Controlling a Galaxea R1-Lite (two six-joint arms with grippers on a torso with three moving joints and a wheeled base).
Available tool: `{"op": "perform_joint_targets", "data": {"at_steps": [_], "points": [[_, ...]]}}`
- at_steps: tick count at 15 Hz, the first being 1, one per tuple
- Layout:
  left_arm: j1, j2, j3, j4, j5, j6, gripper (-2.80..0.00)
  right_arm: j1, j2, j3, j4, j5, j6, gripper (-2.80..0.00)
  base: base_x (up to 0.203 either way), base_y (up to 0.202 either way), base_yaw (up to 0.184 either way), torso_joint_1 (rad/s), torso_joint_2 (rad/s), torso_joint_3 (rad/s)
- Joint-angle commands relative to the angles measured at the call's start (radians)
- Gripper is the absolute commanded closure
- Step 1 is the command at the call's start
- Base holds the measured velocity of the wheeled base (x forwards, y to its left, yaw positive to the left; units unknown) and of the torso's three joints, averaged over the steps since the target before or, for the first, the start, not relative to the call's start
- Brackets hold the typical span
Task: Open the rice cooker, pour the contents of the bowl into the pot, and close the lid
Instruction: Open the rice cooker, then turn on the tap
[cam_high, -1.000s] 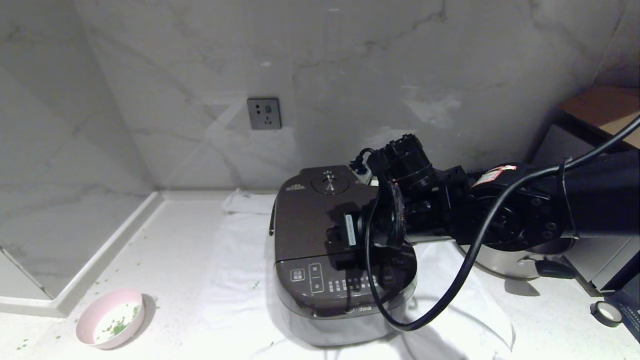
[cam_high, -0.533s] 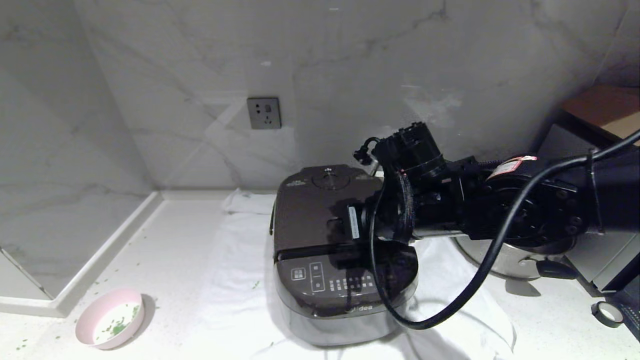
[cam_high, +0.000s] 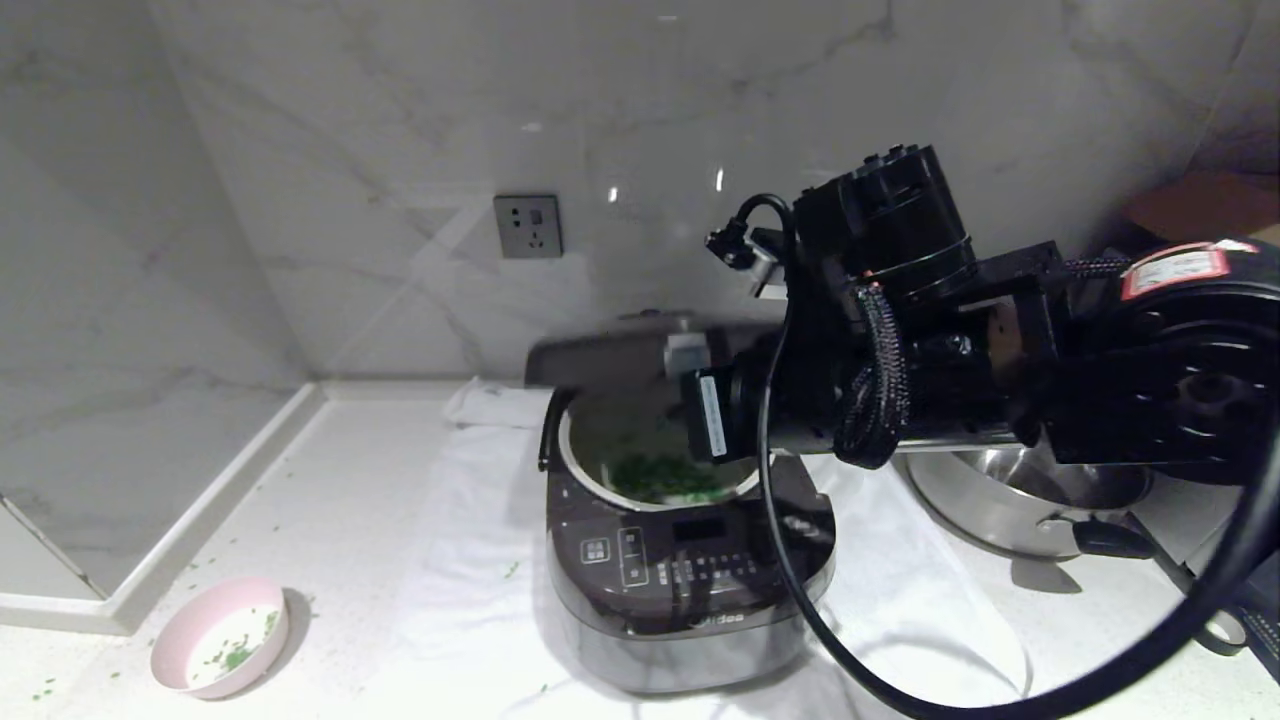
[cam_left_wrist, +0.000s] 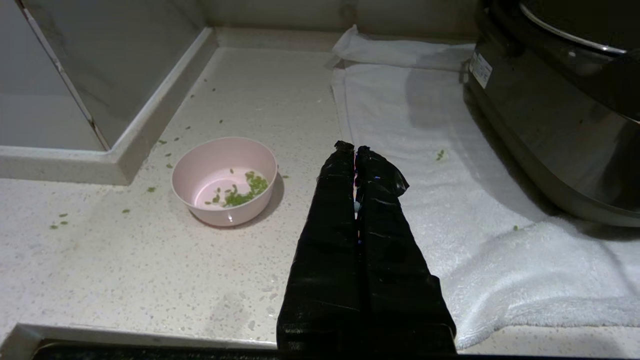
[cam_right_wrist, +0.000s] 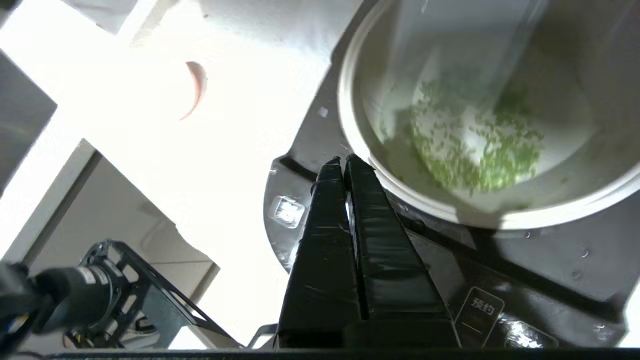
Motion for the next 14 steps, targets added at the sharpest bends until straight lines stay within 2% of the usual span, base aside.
{"op": "perform_joint_targets", "data": {"at_steps": [1,3,9,14], "points": [[0.0,-0.002,0.0,0.0,0.001,0.0,0.0,0.024,-0.052,0.001,-0.003,-0.047,-0.074,0.0,0.0,0.0,0.0,0.0,0.0,0.0],[0.0,-0.002,0.0,0.0,0.001,0.0,0.0,0.04,-0.059,0.004,-0.004,-0.168,-0.164,0.0,0.0,0.0,0.0,0.0,0.0,0.0],[0.0,-0.002,0.0,0.0,0.001,0.0,0.0,0.072,-0.218,0.081,-0.005,-0.178,-0.168,0.0,0.0,0.0,0.0,0.0,0.0,0.0],[0.0,-0.002,0.0,0.0,0.001,-0.003,0.0,0.043,-0.487,0.291,-0.005,-0.189,-0.17,0.0,0.0,0.0,0.0,0.0,0.0,0.0]]}}
